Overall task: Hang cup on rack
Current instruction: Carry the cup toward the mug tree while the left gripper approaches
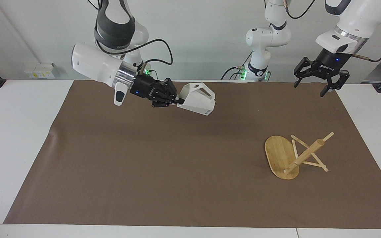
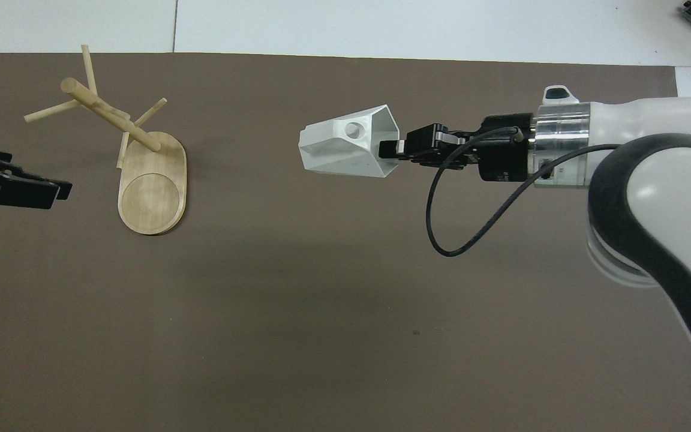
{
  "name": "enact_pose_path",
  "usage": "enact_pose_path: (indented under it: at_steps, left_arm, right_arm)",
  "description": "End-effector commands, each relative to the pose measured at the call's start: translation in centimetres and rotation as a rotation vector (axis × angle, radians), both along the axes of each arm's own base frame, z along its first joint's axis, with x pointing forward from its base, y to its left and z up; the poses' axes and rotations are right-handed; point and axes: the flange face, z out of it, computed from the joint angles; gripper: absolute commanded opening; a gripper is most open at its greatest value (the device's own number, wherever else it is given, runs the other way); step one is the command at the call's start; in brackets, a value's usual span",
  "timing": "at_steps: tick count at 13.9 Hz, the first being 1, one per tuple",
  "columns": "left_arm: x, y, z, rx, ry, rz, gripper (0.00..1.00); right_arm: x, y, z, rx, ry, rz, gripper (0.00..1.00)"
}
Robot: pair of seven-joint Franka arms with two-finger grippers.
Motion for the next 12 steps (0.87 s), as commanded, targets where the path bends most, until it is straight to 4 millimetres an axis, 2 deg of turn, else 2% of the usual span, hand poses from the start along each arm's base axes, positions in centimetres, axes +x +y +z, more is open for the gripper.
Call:
enact_pose_path:
  at_steps: [1, 3, 6, 12]
  left_arm:
    - [-0.9, -1.5, -0.3, 0.006, -0.06, -0.184, 1.0]
    - [-0.9, -1.9, -0.6, -0.01, -0.085, -0.319, 1.0]
    - [-1.1, -2.2, -1.9, -0.11, -0.107, -0.415, 1.0]
    - [-0.5, -3.0, -2.6, -0.171, -0.228, -0.746, 1.0]
  right_arm:
    - [-0.6, 2.9, 0.1, 0.024, 0.003, -0.035, 0.0]
    - [-1.3, 5.3, 0.1, 0.026, -0.002, -0.035, 0.0]
    - [-2.2, 7.8, -0.1, 0.026, -0.01, -0.016, 0.0]
    - [-4.2, 11.5, 0.2, 0.02, -0.028, 0.045, 0.0]
